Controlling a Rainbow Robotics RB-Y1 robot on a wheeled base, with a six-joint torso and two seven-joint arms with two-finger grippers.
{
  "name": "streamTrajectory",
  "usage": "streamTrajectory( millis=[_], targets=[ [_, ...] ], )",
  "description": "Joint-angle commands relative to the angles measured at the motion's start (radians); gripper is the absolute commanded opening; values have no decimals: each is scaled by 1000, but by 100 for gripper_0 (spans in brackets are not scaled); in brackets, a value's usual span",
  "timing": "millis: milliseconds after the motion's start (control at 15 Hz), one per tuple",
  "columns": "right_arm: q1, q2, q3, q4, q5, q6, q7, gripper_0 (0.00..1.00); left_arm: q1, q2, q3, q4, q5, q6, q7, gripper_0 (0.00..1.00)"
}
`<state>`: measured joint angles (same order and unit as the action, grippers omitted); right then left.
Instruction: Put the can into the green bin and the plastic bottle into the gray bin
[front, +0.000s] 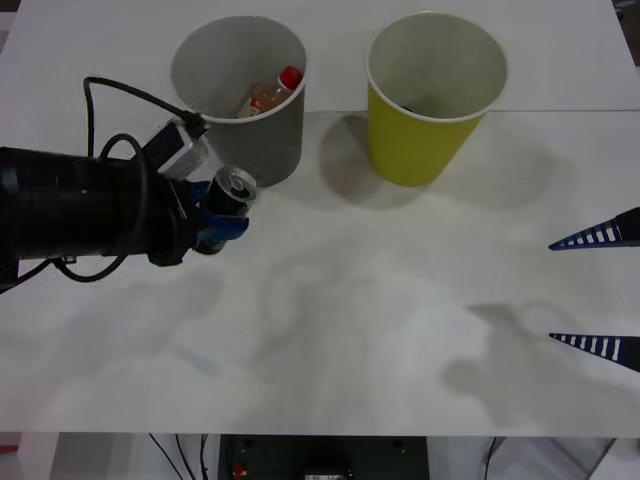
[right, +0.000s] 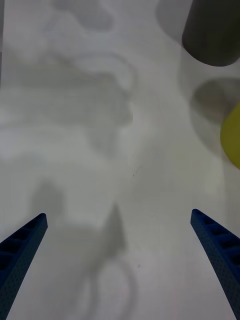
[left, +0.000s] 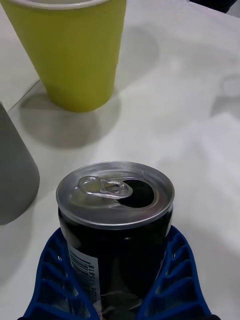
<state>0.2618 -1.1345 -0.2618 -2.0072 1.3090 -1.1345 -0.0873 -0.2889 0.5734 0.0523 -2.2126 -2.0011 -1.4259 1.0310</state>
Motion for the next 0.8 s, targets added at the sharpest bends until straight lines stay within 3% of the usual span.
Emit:
streamTrajectory(
  millis=[67,400,800],
  targets=[
    [0,0,0,0,0,0,0,100,-105,-72,0,1,-54,-100,89,0],
    [0,0,0,0,0,0,0,100,-305,-173,-12,114,-111,-145,158,0],
    [0,0,0,0,0,0,0,100,-561,-185,-141,327,-166,-145,201,1]
  ],
)
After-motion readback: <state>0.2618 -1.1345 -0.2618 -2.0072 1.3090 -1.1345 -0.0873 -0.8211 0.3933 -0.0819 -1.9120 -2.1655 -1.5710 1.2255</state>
